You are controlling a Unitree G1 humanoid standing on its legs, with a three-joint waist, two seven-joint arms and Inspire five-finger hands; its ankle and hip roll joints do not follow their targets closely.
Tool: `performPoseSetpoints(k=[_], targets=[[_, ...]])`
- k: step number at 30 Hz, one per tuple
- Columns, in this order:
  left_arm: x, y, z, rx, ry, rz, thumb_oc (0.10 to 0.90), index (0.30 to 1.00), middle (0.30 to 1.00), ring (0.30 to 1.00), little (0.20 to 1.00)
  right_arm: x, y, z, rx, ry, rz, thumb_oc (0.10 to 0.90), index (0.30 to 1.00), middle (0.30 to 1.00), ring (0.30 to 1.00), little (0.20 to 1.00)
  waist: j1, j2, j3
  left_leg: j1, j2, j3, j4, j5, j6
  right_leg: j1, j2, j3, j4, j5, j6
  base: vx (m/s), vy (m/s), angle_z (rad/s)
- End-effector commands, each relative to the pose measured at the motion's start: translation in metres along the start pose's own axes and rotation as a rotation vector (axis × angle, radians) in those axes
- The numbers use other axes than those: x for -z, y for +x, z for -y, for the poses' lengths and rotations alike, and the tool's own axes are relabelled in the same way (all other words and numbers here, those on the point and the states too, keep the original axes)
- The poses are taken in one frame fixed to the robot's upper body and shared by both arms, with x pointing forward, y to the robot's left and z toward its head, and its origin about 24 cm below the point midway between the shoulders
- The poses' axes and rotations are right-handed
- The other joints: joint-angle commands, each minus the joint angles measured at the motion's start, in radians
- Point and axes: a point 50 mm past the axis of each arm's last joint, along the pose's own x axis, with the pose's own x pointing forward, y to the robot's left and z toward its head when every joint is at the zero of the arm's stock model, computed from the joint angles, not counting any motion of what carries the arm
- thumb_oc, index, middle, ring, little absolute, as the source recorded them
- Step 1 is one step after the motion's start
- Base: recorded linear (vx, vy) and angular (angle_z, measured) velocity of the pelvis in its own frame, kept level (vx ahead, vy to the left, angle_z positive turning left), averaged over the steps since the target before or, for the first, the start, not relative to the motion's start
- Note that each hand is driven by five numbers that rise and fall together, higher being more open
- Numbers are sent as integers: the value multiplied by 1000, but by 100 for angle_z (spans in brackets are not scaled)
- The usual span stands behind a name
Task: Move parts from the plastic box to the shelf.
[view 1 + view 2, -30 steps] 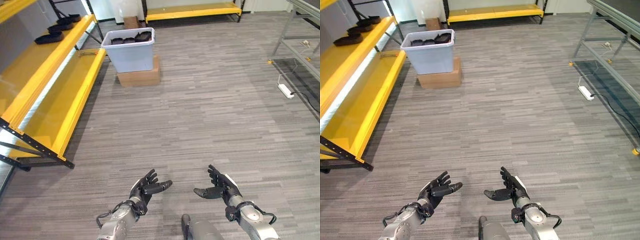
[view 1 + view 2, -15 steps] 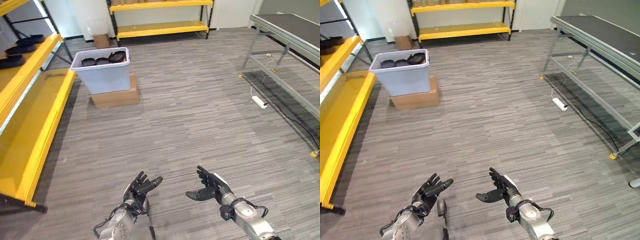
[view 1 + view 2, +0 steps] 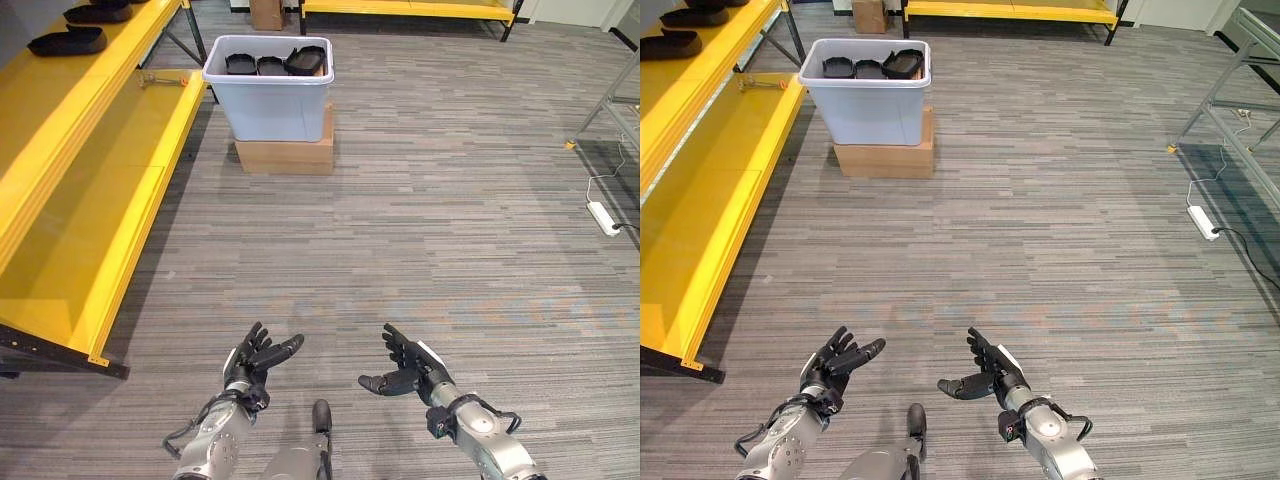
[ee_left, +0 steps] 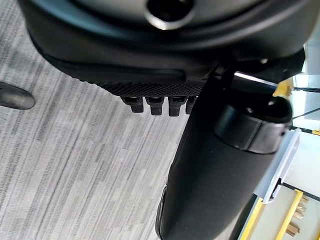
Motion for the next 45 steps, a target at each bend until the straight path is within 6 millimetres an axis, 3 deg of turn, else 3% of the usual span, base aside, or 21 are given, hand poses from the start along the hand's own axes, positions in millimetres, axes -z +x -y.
performPoseSetpoints(k=[1, 5, 7, 9, 11, 12, 13, 14, 15, 17, 18, 20, 22, 23, 24, 28, 31, 38, 43, 45], targets=[[-27, 2, 26, 151, 44, 125, 900, 1000, 1000, 1000, 1000, -44, 2, 5, 18, 33, 240, 900, 1000, 1000, 1000, 1000, 16, 23, -93, -25, 126, -18, 54, -105, -98, -72, 24, -44, 49, 82, -4, 128, 82, -2], [-29, 2, 25, 162, 48, 130, 900, 1000, 1000, 1000, 1000, -46, 3, 5, 30, 7, 246, 900, 1000, 1000, 1000, 1000, 20, 22, -109, 5, 110, -29, 43, -117, -78, -74, 18, -45, 84, 73, 7, 141, 94, -1], [-28, 2, 27, 219, -31, 119, 900, 1000, 1000, 1000, 1000, -49, 4, 7, 57, -81, 261, 900, 1000, 1000, 1000, 1000, 21, 21, -116, 29, 101, -31, 28, -124, -65, -85, 10, -45, 118, 87, 19, 226, 223, -9], [-28, 2, 26, 234, -30, 123, 900, 1000, 1000, 1000, 1000, -50, 7, 5, 59, -87, 261, 900, 1000, 1000, 1000, 1000, 19, 17, -135, 69, 55, -23, -5, -147, -13, -124, -7, -37, 290, 181, 56, 282, 387, -12], [-27, 3, 27, 234, -12, 110, 900, 1000, 1000, 1000, 1000, -49, 8, 5, 72, -80, 260, 900, 1000, 1000, 1000, 1000, 14, 21, -141, 80, 36, -25, -16, -155, 6, -154, 5, -24, 397, 214, 67, 160, 296, -4], [-22, 5, 29, 245, 16, 80, 900, 1000, 1000, 1000, 1000, -48, 10, 1, 81, -62, 255, 900, 1000, 1000, 1000, 1000, 7, 41, -143, 100, 24, -34, -18, -174, 25, -207, 15, -26, 622, 272, 78, 135, 263, 3], [-22, 5, 29, 245, 16, 81, 900, 1000, 1000, 1000, 1000, -48, 10, 1, 81, -63, 255, 900, 1000, 1000, 1000, 1000, 8, 38, -143, 98, 21, -32, -18, -174, 26, -212, 12, -23, 629, 268, 79, 154, 304, 6], [-20, 4, 29, 257, 39, 77, 900, 1000, 1000, 1000, 1000, -48, 10, -2, 72, -60, 254, 900, 1000, 1000, 1000, 1000, 1, 55, -137, 120, 25, -32, -20, -188, 33, -277, 12, -34, 743, 281, 69, 91, 156, 15], [-18, 3, 29, 252, 45, 75, 900, 1000, 1000, 1000, 1000, -48, 11, -3, 62, -61, 251, 900, 1000, 1000, 1000, 1000, -3, 62, -131, 135, 26, -30, -24, -192, 33, -311, 18, -40, 771, 263, 61, 131, 180, 7], [-16, 2, 27, 242, 33, 69, 900, 1000, 1000, 1000, 1000, -47, 11, -4, 55, -69, 246, 900, 1000, 1000, 1000, 1000, -11, 66, -123, 151, 26, -32, -29, -194, 31, -351, 33, -43, 761, 253, 57, 110, 42, -12], [-15, 1, 21, 224, 11, 73, 900, 1000, 1000, 1000, 1000, -45, 10, -1, 56, -75, 234, 900, 1000, 1000, 1000, 1000, -31, 67, -102, 192, 22, -46, -46, -197, 21, -412, 60, -66, 606, 234, 51, 132, -26, -13], [-17, 1, 19, 222, -7, 70, 900, 1000, 1000, 1000, 1000, -43, 9, 2, 60, -69, 231, 900, 1000, 1000, 1000, 1000, -42, 56, -91, 221, 13, -54, -52, -208, 14, -410, 56, -96, 439, 236, 48, 198, -69, 5], [-18, -1, 19, 227, -15, 67, 900, 1000, 1000, 1000, 1000, -40, 4, 7, 42, -67, 232, 900, 1000, 1000, 1000, 1000, -64, 34, -63, 292, -6, -70, -60, -249, -1, -463, 31, -147, 97, 324, 68, 295, -109, 13], [-18, -1, 20, 229, -15, 66, 900, 1000, 1000, 1000, 1000, -40, 4, 8, 40, -67, 233, 900, 1000, 1000, 1000, 1000, -66, 35, -59, 300, -6, -73, -60, -254, -3, -462, 32, -150, 71, 335, 70, 285, -87, 29], [-14, -3, 19, 235, -9, 62, 900, 1000, 1000, 1000, 1000, -38, 2, 10, 39, -70, 230, 900, 1000, 1000, 1000, 1000, -72, 37, -50, 321, -8, -88, -60, -262, -12, -498, 21, -158, -30, 370, 84, 185, -45, 21], [-3, -9, 15, 243, 6, 54, 900, 1000, 1000, 1000, 1000, -34, -1, 12, 44, -78, 218, 900, 1000, 1000, 1000, 1000, -79, 47, -40, 351, -10, -92, -60, -284, -19, -516, 21, -169, -81, 405, 94, 249, -38, 4], [3, -9, 17, 257, 30, 34, 900, 1000, 1000, 1000, 1000, -30, -1, 9, 49, -66, 205, 900, 1000, 1000, 1000, 1000, -91, 40, -60, 362, -24, -115, -60, -299, -7, -498, 29, -124, -73, 427, 99, 289, -53, 17], [-1, -8, 22, 272, 37, 40, 900, 1000, 1000, 1000, 1000, -26, -1, 6, 48, -78, 195, 900, 1000, 1000, 1000, 1000, -108, 40, -76, 379, -32, -118, -26, -338, 12, -485, 44, -100, 17, 397, 70, 288, -48, 45], [-3, -6, 34, 302, 33, 33, 900, 1000, 1000, 1000, 1000, -35, -1, 18, 136, -118, 212, 900, 1000, 1000, 1000, 1000, -120, 44, -70, 377, -18, -128, -2, -364, 9, -532, 57, -96, 66, 392, 49, 314, -82, -13], [-2, -7, 29, 273, 24, 32, 900, 1000, 1000, 1000, 1000, -34, -4, 23, 152, -111, 205, 900, 1000, 1000, 1000, 1000, -126, 45, -64, 375, -17, -122, 7, -372, 6, -542, 51, -93, 51, 402, 55, 246, -11, -11]])
